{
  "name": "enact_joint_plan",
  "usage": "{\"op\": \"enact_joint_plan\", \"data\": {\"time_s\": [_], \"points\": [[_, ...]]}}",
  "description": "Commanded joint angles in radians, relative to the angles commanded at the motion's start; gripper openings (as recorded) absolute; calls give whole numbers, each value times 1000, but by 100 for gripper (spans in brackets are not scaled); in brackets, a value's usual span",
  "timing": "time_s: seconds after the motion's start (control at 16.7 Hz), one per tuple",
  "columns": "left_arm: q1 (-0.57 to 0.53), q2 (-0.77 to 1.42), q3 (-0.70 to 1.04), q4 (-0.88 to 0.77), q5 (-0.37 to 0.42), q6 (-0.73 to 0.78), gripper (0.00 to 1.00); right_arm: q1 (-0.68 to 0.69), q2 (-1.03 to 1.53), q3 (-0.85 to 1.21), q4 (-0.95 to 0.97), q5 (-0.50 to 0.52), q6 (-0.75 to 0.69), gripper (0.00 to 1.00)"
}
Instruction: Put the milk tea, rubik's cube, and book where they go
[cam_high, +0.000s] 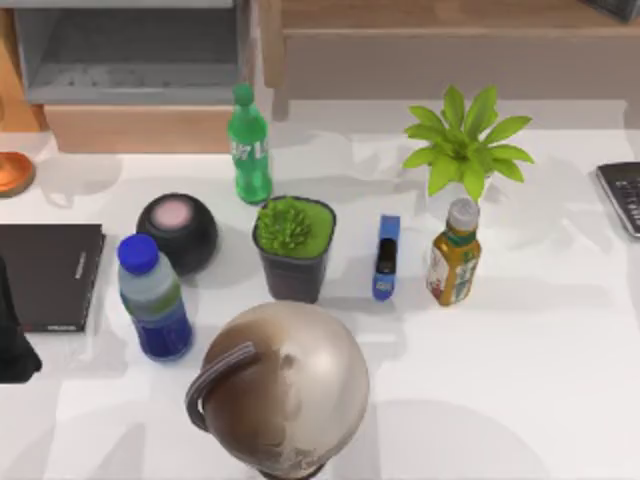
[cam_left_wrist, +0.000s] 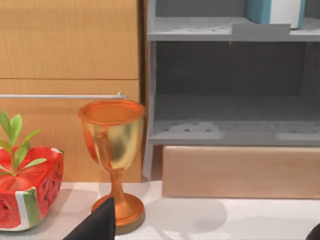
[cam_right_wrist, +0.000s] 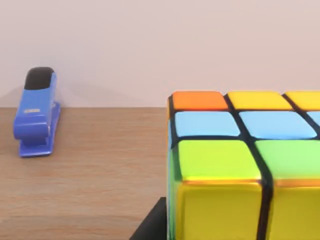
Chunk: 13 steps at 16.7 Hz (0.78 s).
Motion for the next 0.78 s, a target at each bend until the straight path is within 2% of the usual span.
{"op": "enact_joint_plan", "data": {"time_s": [0.12, 0.78], "points": [[0, 0, 0, 0, 0, 0, 100, 0, 0, 0, 0, 0, 0, 0], [0, 0, 0, 0, 0, 0, 100, 0, 0, 0, 0, 0, 0, 83]]}}
